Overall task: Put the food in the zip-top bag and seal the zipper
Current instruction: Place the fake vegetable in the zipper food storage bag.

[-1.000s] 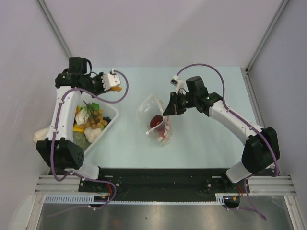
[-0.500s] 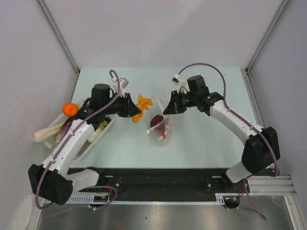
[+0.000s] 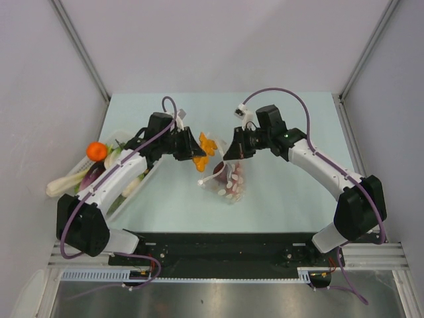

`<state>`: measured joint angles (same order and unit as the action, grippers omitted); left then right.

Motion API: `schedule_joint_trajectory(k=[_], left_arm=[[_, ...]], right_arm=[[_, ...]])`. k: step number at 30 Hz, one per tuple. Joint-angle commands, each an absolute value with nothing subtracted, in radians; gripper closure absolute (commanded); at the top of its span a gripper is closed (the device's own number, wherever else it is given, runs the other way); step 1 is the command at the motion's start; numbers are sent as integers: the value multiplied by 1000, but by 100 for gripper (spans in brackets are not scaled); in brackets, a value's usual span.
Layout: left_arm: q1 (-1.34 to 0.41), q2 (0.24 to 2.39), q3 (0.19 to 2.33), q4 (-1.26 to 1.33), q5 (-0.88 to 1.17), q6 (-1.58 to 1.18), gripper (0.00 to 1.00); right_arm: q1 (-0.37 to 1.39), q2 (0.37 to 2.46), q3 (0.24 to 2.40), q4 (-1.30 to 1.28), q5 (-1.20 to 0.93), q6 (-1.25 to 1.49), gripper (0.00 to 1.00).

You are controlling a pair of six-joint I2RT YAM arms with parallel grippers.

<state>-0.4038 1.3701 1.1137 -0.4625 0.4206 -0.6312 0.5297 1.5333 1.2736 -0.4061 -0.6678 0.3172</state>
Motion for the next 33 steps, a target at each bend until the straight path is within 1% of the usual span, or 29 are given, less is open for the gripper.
schedule_joint_trajectory(k=[1,9,12,13,14,16,18,19,20,23,29,33], left_arm=[[-423,1361,1169,-457,419,-701,92],[-462,1336,1141,-449,408,-696,83],[-480,1321,1144,-446,397,-670,80],[-489,1310,1143,-443,397,-658,78],[-494,1305,1141,-451,394,-652,70],[-499,1283,1134,-453,428,-614,65],[-499,1261,1129,-472,440,-568,54],[-497,1250,1131,-483,446,-505,45],[-497,1226,1141,-517,448,-470,28],[-476,1187,1187,-607,439,-339,1],[-399,1137,1278,-750,301,-108,1],[-357,1131,1235,-818,215,-35,3]], right_arm=[[546,1491,1279,-373,-681,299,100],[558,1502,1279,-359,-693,307,100],[560,1502,1279,-335,-741,319,100],[557,1500,1278,-328,-788,324,100],[555,1497,1279,-321,-811,336,100],[555,1493,1278,-292,-851,347,100],[552,1480,1279,-269,-865,353,100],[548,1477,1278,-265,-868,356,100],[545,1474,1278,-262,-868,357,100],[540,1474,1278,-262,-871,357,100],[540,1474,1279,-268,-876,344,100],[540,1479,1278,-264,-882,347,100]])
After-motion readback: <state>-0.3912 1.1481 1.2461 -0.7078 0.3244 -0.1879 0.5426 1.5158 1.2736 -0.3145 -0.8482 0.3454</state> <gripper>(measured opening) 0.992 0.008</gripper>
